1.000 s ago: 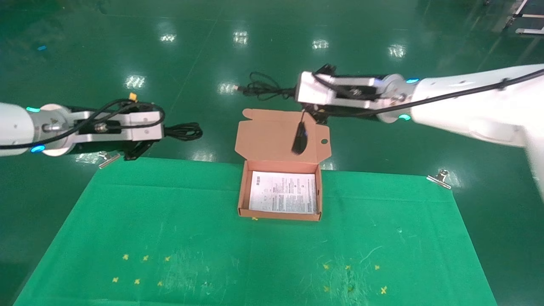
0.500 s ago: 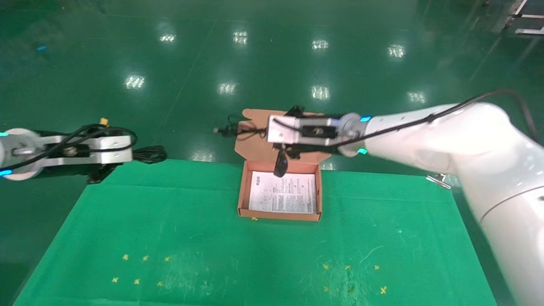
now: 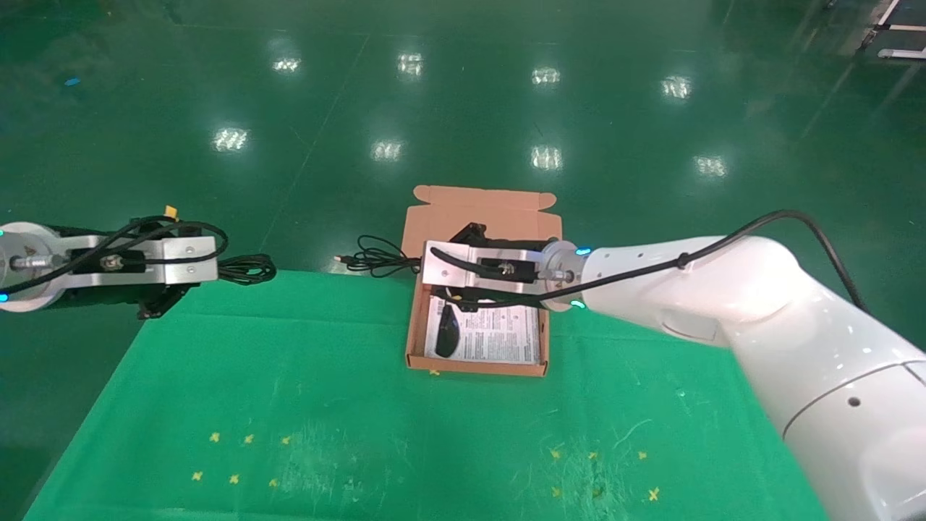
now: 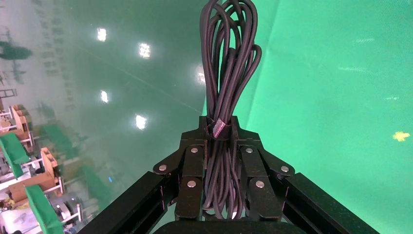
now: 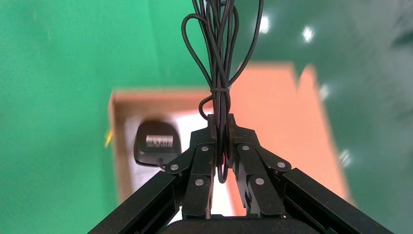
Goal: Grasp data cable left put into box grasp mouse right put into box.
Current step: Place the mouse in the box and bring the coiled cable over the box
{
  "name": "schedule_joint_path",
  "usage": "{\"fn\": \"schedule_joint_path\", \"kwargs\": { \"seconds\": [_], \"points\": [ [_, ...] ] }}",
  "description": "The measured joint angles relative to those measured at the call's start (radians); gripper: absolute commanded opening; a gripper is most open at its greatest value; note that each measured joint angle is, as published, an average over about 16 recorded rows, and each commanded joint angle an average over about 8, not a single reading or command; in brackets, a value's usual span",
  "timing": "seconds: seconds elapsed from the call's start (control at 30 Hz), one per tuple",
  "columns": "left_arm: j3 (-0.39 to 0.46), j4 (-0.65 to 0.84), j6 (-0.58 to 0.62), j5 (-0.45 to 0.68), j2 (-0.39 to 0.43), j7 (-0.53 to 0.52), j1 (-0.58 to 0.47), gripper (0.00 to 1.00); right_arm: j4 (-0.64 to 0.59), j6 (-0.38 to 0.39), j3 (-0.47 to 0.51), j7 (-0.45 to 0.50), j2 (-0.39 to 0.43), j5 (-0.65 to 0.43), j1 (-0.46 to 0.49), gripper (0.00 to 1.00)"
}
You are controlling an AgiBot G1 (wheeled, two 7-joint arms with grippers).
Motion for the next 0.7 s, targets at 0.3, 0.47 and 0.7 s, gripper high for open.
{"fn": "schedule_joint_path", "kwargs": {
  "seconds": [0.3,0.47,0.7],
  "points": [
    [0.000,0.000,0.000,0.000,0.000,0.000,0.000,0.00,-0.083,0.023,-0.096,0.094,0.003,0.020,0.007,0.94],
    [0.001,0.003,-0.003,-0.002,0.005,0.002,0.002,0.00,-0.085,0.022,-0.119,0.116,0.010,0.018,0.009,1.00],
    [0.005,0.023,-0.035,-0.015,0.039,0.023,0.011,0.00,-0.057,0.024,-0.127,0.129,0.037,0.020,0.010,1.00]
  ]
}}
